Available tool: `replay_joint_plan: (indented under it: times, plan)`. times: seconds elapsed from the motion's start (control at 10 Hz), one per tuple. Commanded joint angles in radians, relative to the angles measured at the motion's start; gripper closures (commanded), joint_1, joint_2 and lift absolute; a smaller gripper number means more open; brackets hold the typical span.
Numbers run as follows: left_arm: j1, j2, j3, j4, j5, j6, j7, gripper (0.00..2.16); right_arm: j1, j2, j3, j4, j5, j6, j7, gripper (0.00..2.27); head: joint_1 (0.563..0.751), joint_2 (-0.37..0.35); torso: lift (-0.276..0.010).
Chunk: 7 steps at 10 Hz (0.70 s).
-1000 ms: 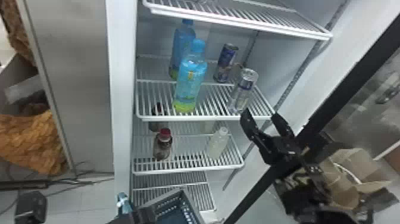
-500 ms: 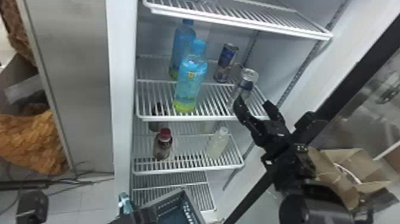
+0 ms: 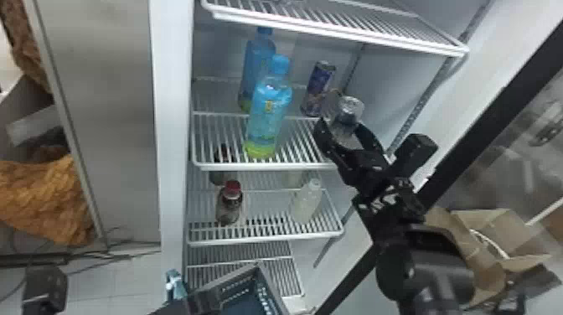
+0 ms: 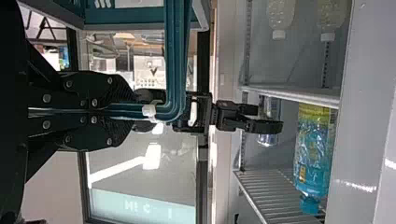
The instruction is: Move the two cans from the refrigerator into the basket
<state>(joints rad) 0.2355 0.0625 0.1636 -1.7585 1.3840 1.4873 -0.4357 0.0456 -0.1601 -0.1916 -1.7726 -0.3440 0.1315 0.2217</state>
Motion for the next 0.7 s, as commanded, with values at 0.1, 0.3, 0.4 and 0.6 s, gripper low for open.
replay_joint_plan:
  times: [0.1, 0.3, 0.4, 0.6]
  plan:
    - [-0.002, 0.0, -0.002, 0.002, 0.0, 0.0, 0.0, 1.2, -0.033, -0.01, 0.014, 0.012, 0.009, 0.021, -0.005, 0.11, 0.695, -0.35, -0.035]
    - [0.0, 0.0, -0.002, 0.002, 0.004, 0.0, 0.0, 1.2, -0.038, -0.012, 0.01, 0.009, 0.003, 0.06, -0.007, 0.51, 0.695, -0.35, -0.035]
    - [0.0, 0.0, -0.002, 0.002, 0.004, 0.0, 0.0, 1.2, -0.038, -0.012, 0.006, -0.001, 0.003, 0.094, -0.007, 0.79, 0.695, -0.35, -0.035]
    - [0.002, -0.001, 0.0, 0.002, 0.006, 0.0, 0.0, 1.2, -0.036, -0.012, 0.006, -0.011, 0.005, 0.104, -0.007, 1.15, 0.695, -0.35, -0.035]
